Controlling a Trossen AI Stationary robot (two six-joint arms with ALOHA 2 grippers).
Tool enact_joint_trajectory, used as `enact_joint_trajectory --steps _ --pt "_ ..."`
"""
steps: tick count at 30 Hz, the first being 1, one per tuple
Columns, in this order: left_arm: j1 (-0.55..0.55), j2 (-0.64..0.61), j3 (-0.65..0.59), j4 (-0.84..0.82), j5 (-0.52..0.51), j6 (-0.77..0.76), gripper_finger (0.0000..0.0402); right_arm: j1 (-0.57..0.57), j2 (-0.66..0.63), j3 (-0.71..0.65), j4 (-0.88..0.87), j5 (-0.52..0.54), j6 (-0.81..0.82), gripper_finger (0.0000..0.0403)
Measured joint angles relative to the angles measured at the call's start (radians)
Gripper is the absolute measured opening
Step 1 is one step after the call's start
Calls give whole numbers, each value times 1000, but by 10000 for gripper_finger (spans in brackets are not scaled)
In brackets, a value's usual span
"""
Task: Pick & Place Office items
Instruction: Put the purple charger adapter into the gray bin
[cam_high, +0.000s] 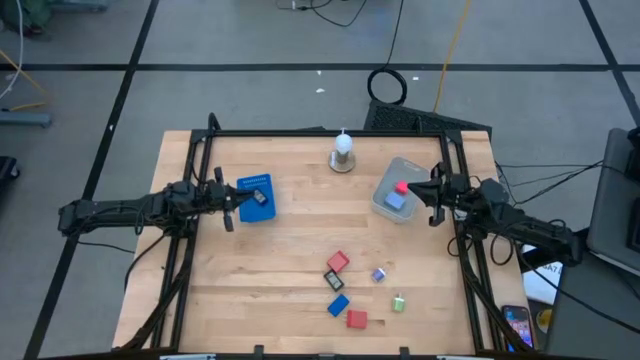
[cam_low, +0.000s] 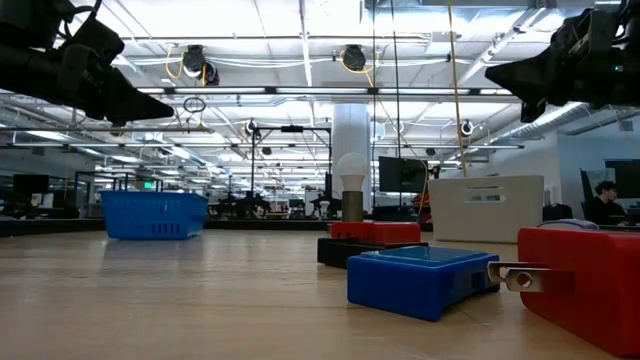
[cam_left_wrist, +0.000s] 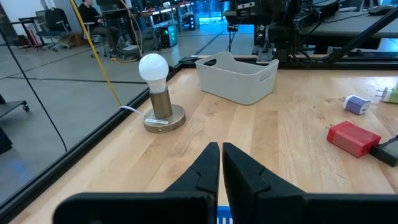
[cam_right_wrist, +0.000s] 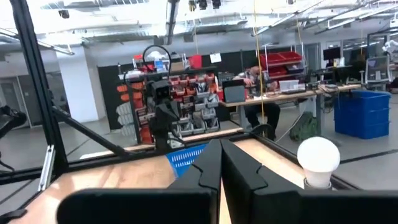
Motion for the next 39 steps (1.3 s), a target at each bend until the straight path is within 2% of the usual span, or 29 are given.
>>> enact_joint_trajectory --steps 7,12,22,28,39 --pt "0 0 0 4 0 4 24 0 1 -9 -117 2 -53 0" --pt "0 0 0 4 0 4 24 -1 0 -55 -91 28 -67 0" --pt "0 0 0 4 -1 4 24 -2 0 -55 -114 32 -78 0" --pt "0 0 0 21 -26 -73 24 -1 0 -55 -114 28 -75 0" --pt "0 0 0 18 -29 -24 24 -1 1 -55 -140 24 -58 0"
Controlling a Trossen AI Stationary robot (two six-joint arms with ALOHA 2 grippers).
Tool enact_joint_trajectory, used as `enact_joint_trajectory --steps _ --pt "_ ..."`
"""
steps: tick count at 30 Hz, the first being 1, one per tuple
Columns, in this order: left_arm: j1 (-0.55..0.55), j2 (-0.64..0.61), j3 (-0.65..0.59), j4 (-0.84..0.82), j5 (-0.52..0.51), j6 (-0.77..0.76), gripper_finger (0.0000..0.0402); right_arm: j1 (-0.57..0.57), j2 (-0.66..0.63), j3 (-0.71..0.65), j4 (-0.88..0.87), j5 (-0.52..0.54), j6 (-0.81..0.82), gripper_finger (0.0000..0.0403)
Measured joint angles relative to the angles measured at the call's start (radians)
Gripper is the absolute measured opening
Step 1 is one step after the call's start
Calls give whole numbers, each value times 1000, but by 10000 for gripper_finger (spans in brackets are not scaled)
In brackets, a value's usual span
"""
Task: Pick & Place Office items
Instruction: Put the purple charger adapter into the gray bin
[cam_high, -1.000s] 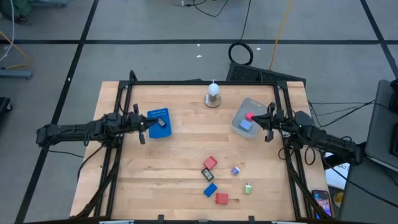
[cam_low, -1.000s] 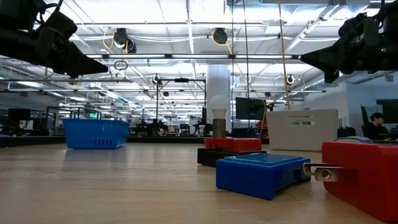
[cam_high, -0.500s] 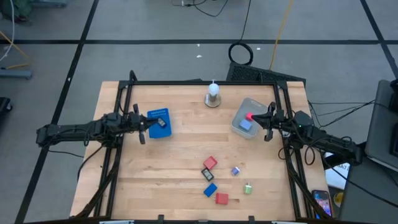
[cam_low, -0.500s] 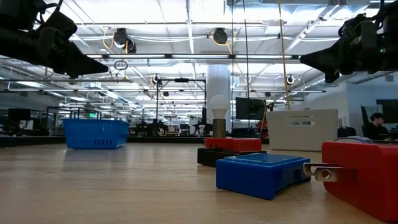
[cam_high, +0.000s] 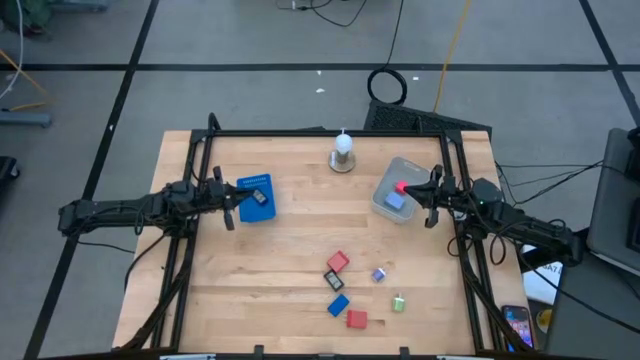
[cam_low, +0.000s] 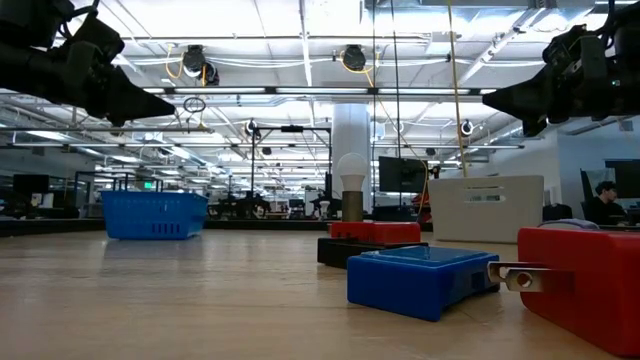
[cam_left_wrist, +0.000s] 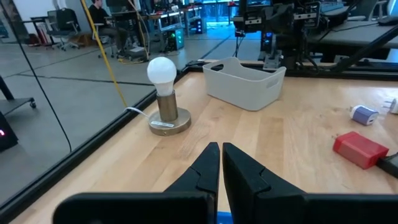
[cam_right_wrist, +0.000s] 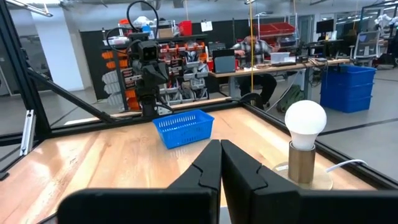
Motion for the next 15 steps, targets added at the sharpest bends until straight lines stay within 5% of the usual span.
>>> enact_joint_trajectory --steps 15 --pt "0 0 0 -1 0 3 24 1 5 15 25 -34 -62 0"
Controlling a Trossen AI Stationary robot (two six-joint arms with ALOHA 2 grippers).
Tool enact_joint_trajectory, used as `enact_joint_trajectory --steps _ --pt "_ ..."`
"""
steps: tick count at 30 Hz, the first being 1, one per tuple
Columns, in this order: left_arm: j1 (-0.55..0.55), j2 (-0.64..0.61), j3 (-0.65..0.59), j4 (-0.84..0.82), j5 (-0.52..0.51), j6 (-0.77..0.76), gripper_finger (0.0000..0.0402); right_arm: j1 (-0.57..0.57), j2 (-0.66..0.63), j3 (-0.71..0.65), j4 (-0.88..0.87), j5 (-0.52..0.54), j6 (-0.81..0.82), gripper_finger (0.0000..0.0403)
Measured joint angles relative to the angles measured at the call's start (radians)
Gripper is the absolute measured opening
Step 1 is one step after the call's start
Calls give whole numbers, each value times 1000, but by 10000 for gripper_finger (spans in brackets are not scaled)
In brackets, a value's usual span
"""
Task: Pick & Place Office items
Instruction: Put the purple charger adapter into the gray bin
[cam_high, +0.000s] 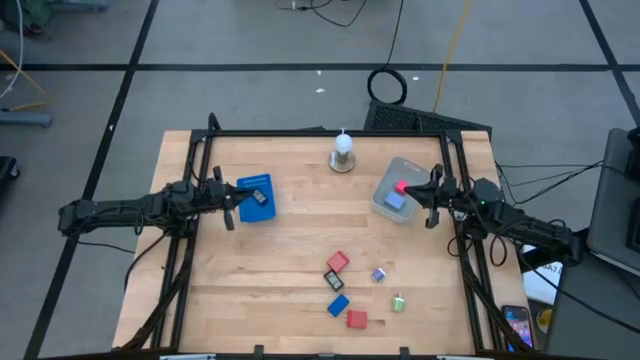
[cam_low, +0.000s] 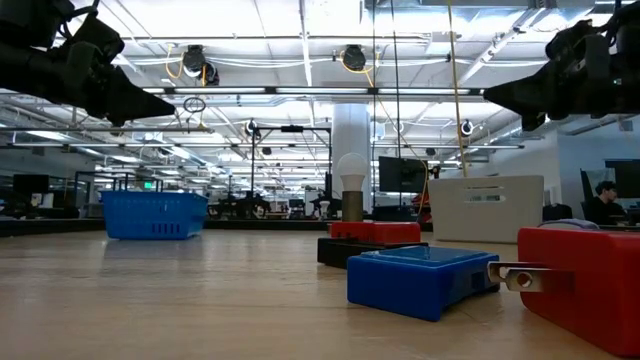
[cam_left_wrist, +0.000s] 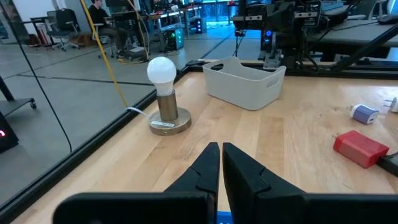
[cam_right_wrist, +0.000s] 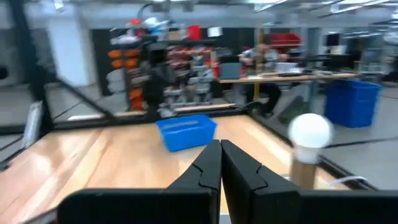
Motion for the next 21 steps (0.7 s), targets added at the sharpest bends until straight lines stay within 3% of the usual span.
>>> enact_joint_trajectory --steps 4,12,17,21 --pt "0 0 0 5 -7 1 24 21 75 65 -27 -40 -1 0" --pt "0 0 0 9 -41 0 24 104 428 259 -40 -37 -23 11" --pt "0 0 0 -8 -41 -3 24 185 664 377 -44 14 -50 58" --pt "0 0 0 -29 -41 -5 24 257 770 478 -119 14 -96 109"
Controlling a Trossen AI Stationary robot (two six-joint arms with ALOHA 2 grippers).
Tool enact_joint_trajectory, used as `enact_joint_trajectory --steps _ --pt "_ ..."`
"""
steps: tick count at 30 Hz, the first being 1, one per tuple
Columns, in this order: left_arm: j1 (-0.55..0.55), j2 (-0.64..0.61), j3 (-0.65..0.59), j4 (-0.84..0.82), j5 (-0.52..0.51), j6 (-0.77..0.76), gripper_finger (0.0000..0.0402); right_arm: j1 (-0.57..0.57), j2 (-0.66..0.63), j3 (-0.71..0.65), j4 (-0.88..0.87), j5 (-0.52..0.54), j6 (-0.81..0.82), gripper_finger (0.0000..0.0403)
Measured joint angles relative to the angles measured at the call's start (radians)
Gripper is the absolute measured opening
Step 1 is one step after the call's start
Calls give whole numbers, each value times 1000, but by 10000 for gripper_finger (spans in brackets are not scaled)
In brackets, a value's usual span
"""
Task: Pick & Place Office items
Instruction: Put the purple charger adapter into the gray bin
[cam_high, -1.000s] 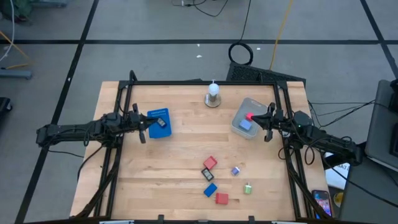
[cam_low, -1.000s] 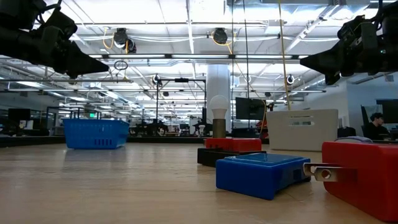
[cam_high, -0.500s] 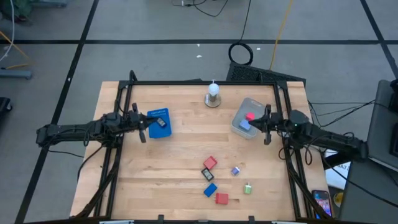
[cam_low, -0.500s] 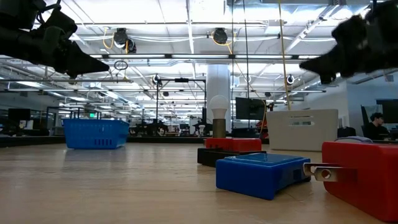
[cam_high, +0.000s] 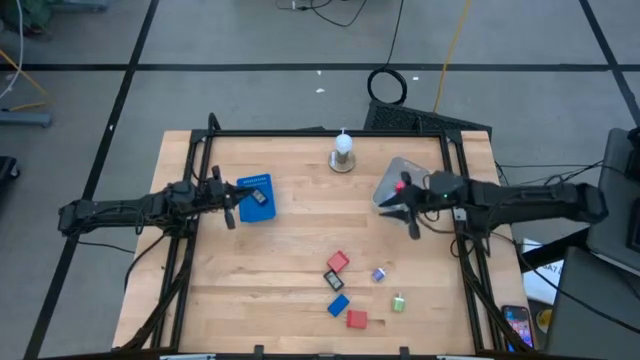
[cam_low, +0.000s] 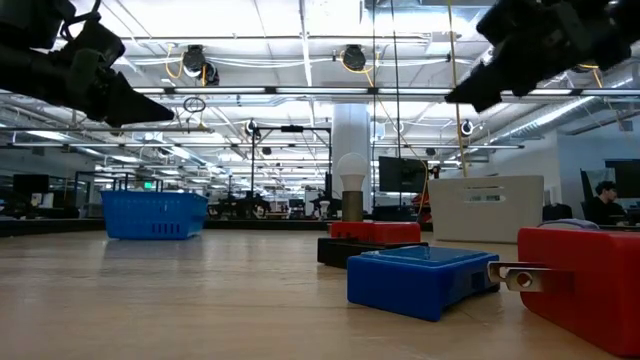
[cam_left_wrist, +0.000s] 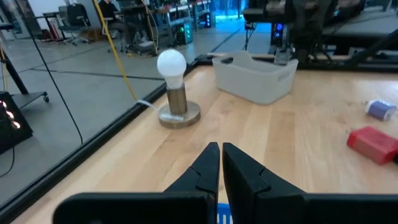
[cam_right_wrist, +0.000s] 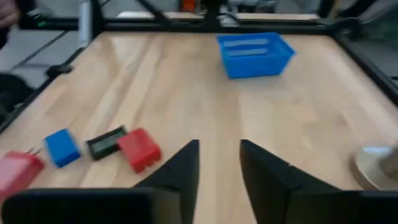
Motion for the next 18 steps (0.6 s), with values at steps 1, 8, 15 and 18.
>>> enact_joint_trajectory --steps 1,8,15,18 --pt "0 0 0 -2 0 0 24 18 15 28 -34 0 -6 122" --pt "0 0 0 7 0 1 24 182 144 202 -277 127 41 192" --pt "0 0 0 5 0 -20 24 344 287 273 -372 127 63 230" --pt "0 0 0 6 0 -21 24 411 343 273 -367 127 69 239"
